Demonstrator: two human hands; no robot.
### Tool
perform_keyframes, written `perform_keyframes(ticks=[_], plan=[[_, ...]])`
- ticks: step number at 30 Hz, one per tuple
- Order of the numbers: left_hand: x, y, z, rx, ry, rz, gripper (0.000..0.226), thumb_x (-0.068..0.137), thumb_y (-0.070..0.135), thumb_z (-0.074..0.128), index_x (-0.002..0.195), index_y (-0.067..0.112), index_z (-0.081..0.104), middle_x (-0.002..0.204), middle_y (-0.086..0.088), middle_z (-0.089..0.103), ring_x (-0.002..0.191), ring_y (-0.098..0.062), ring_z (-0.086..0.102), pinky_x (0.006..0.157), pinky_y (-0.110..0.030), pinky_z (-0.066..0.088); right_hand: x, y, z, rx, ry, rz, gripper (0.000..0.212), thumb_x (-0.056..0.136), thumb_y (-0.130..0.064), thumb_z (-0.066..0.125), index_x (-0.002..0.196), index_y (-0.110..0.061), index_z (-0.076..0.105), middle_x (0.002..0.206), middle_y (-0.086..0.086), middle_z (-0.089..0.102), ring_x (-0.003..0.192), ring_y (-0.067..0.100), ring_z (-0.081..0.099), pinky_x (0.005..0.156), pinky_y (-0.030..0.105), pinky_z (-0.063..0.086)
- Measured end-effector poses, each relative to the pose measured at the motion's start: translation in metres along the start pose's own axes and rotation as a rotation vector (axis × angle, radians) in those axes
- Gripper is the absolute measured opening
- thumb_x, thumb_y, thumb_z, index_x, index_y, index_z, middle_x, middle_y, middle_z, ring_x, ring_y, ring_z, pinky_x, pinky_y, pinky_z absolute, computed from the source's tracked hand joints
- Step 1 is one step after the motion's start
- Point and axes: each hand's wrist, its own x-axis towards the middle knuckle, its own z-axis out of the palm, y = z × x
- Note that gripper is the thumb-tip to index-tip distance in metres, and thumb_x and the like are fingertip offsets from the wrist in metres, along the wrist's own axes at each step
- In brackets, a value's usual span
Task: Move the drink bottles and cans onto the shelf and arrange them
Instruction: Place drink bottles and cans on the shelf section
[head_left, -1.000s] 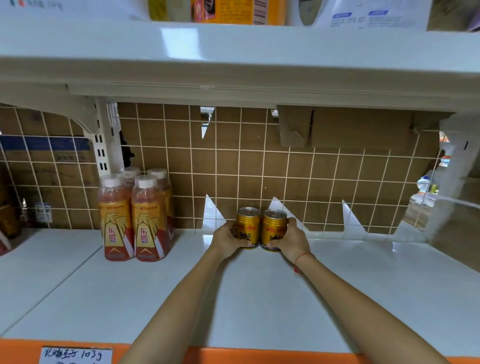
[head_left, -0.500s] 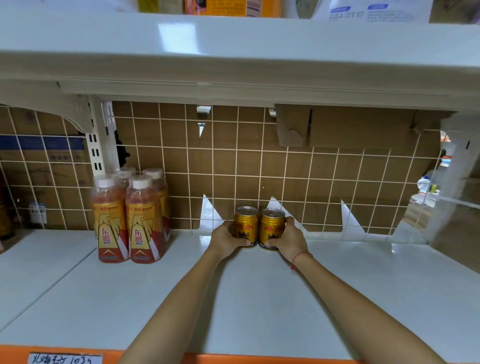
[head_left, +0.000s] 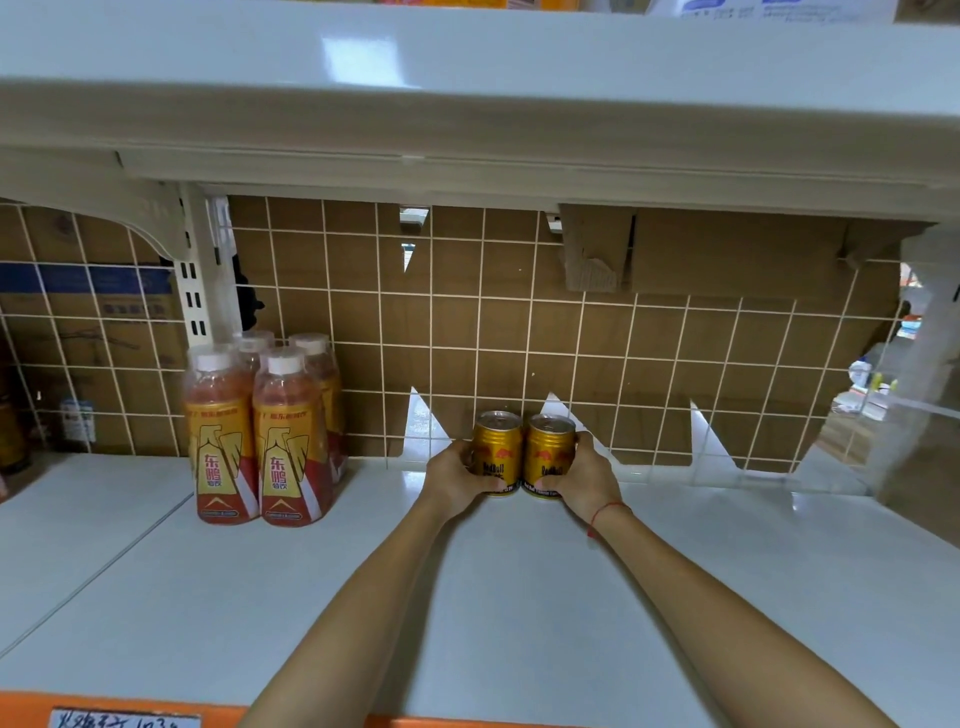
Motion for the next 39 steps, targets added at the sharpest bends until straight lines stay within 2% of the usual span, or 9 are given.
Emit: perform_keyframes(ticks=[6,21,26,31,36,39], plan=[[-0.001,0.0,0.0,0.007,0.007,0.01,0.062,0.069,0.015,0.084,0.123,0.008,0.054,0.122,-0.008,0.063,0.102,-0.018,0.058,0.083,-0.019,0.041,-0.002,0.001,0.001,0.024,-0.002,0.0,0.069,0.071,-0.02,0.08,0.126,-0.01,0.038,0.122,0.013,0.059,0.11,0.031,0.057,0.089,0.036,0.046],[-0.001,0.003,0.0,0.07,-0.037,0.0,0.065,0.075,0.02,0.08,0.13,0.009,0.047,0.128,-0.01,0.059,0.115,-0.025,0.055,0.092,-0.027,0.042,-0.005,0.002,0.001,0.053,-0.008,0.002,0.071,0.073,-0.021,0.079,0.129,-0.01,0.037,0.124,0.013,0.058,0.112,0.031,0.056,0.09,0.036,0.045],[-0.007,0.008,0.0,0.08,-0.049,0.006,0.069,0.074,0.018,0.08,0.132,0.01,0.044,0.129,-0.01,0.057,0.116,-0.025,0.055,0.094,-0.029,0.043,-0.007,0.0,-0.006,0.096,-0.032,0.054,0.088,0.075,-0.022,0.078,0.144,-0.008,0.024,0.135,0.014,0.052,0.122,0.031,0.05,0.098,0.035,0.04],[-0.018,0.017,-0.004,0.11,-0.034,0.025,0.066,0.077,0.013,0.078,0.132,0.009,0.043,0.127,-0.01,0.057,0.115,-0.024,0.054,0.086,-0.021,0.039,-0.017,-0.003,-0.018,0.082,-0.058,0.1,0.098,0.075,-0.028,0.078,0.148,-0.009,0.017,0.144,0.013,0.042,0.13,0.03,0.042,0.102,0.036,0.037],[-0.032,0.034,-0.016,0.164,-0.046,0.041,0.06,0.083,0.017,0.072,0.134,0.011,0.042,0.128,-0.008,0.055,0.116,-0.023,0.05,0.085,-0.019,0.034,-0.03,-0.021,-0.034,0.092,-0.098,0.101,0.093,0.076,-0.027,0.077,0.147,-0.007,0.02,0.145,0.013,0.041,0.132,0.029,0.04,0.102,0.033,0.035],[-0.042,0.045,-0.027,0.185,-0.029,0.045,0.066,0.083,0.022,0.073,0.138,0.016,0.038,0.137,-0.007,0.05,0.123,-0.022,0.046,0.09,-0.02,0.032,-0.043,-0.037,-0.047,0.075,-0.107,0.085,0.075,0.079,-0.021,0.074,0.14,-0.003,0.035,0.14,0.014,0.047,0.128,0.028,0.044,0.098,0.031,0.035]])
